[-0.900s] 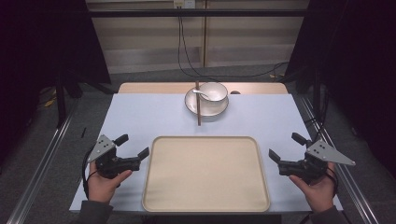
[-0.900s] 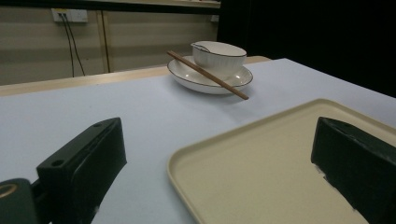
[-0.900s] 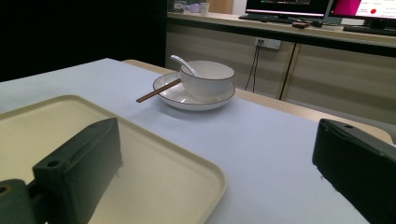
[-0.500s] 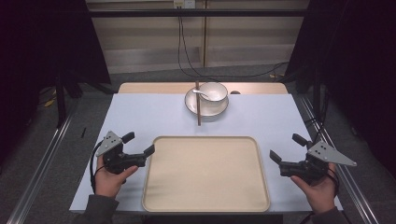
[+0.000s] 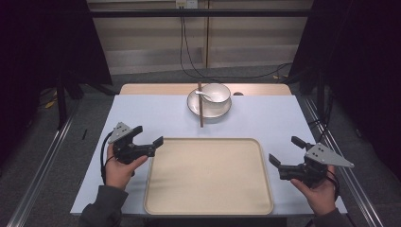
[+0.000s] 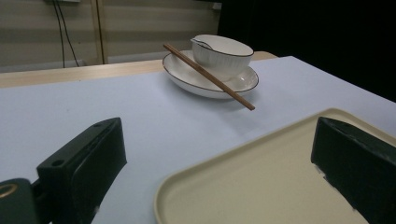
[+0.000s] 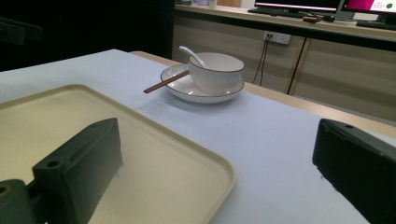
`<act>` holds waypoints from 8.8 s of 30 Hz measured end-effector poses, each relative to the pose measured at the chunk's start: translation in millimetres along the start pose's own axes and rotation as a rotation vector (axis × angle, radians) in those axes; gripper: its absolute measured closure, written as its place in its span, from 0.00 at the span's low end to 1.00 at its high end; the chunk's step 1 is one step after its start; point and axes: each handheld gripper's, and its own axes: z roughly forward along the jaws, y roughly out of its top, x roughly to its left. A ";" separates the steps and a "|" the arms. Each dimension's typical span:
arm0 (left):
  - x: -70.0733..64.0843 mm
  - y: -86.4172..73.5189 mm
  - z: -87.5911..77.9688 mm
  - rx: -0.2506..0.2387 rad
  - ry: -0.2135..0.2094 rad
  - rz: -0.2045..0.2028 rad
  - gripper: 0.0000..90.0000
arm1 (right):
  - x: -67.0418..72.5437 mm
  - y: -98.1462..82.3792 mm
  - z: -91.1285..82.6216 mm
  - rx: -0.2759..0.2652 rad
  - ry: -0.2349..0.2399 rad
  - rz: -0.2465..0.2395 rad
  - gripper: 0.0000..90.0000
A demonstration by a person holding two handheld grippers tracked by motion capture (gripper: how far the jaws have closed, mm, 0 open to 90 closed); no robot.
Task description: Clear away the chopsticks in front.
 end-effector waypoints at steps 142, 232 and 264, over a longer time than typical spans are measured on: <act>-11.1 45.4 147.4 0.246 0.322 -0.400 0.95 | 3.2 -4.3 6.2 0.017 0.052 -0.012 0.02; -102.9 -71.2 -20.3 0.280 0.322 -0.506 0.95 | 9.9 -4.5 8.8 0.027 0.066 -0.043 0.02; -84.7 -17.0 20.8 0.166 0.246 -0.375 0.61 | 8.9 -4.4 7.8 0.031 0.069 -0.041 0.03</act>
